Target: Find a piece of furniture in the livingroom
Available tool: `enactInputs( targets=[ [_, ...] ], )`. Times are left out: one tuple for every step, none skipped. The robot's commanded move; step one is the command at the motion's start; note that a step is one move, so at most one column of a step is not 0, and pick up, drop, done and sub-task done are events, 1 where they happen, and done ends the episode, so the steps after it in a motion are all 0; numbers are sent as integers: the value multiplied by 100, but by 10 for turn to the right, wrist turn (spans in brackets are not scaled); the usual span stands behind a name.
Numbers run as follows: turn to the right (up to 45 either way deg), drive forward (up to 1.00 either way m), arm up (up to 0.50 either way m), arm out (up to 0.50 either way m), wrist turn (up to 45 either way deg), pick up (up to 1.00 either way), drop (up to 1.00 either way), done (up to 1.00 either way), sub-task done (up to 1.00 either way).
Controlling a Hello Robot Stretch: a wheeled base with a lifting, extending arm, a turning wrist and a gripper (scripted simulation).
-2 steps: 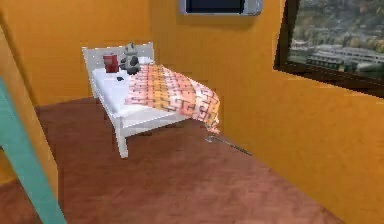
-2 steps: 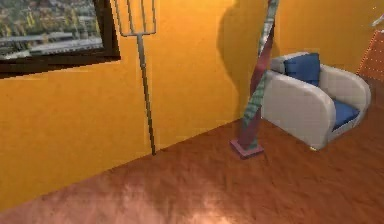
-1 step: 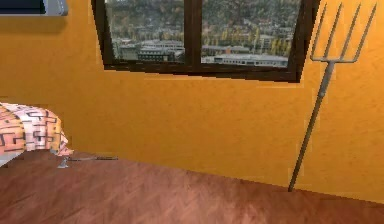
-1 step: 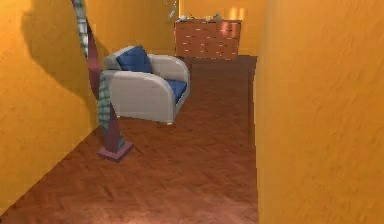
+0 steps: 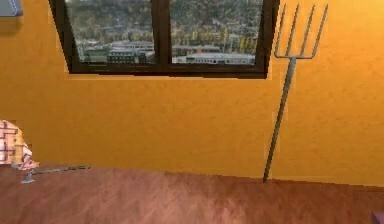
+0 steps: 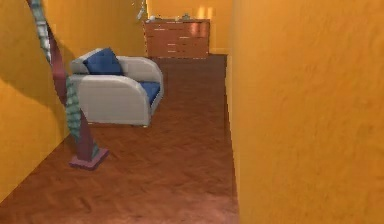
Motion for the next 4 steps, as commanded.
enactInputs(
  targets=[
    [0, 20, 0, 0, 0, 0, 0, 0, 0],
    [-450, 0, 0, 0, 0, 0, 0, 0, 0],
    [-420, 0, 0, 0, 0, 0, 0, 0, 0],
    [0, 45, 0, 0, 0, 0, 0, 0, 0]
  ],
)
